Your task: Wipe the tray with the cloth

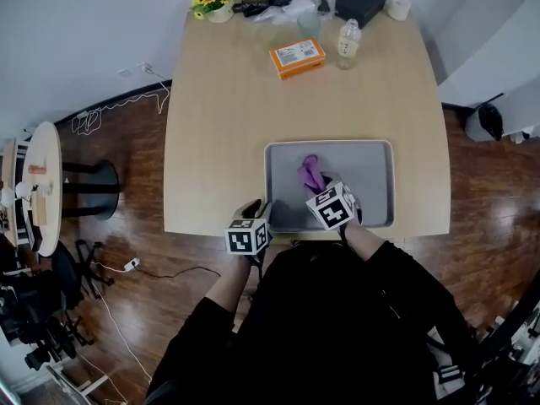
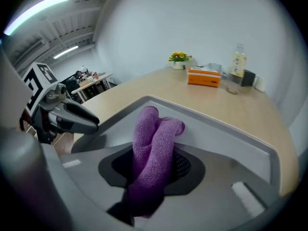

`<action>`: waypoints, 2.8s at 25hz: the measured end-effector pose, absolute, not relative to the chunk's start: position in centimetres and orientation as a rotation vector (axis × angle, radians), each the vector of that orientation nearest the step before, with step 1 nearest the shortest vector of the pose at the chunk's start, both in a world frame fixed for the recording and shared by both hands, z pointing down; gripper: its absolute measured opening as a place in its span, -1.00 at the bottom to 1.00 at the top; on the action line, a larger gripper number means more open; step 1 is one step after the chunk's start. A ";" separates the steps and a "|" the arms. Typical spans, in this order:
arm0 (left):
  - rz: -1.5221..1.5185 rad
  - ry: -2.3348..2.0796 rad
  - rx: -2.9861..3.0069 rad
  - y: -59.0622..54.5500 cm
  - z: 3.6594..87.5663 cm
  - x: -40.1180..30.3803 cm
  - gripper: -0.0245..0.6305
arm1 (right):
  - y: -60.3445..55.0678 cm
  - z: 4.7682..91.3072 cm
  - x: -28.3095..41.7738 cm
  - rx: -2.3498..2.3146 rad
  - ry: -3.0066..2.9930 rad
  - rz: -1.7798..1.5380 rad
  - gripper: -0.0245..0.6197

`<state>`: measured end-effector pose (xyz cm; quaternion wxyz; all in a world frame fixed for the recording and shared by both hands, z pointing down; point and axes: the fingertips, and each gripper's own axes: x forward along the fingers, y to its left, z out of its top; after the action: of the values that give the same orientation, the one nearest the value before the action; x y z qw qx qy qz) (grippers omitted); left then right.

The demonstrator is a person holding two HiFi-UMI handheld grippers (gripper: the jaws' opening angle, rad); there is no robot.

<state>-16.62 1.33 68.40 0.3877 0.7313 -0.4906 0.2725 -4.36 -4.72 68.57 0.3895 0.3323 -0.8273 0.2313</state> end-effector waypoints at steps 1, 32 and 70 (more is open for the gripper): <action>0.692 -1.222 1.850 2.2 68.6 -16.6 -0.61 | -4.4 68.5 -6.9 0.797 -2.122 0.577 -0.50; 0.604 -1.133 1.780 4.5 70.0 -16.1 -0.68 | -2.7 68.8 13.2 1.152 -1.911 0.741 -0.50; 0.613 -1.085 1.726 4.7 69.4 -16.0 -0.66 | 2.9 68.3 15.1 0.912 -1.941 0.574 -0.51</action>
<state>-16.03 4.70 69.41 0.4849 0.7091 -0.4456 0.2519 15.08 2.85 68.29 0.4447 0.3679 -0.7832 0.2314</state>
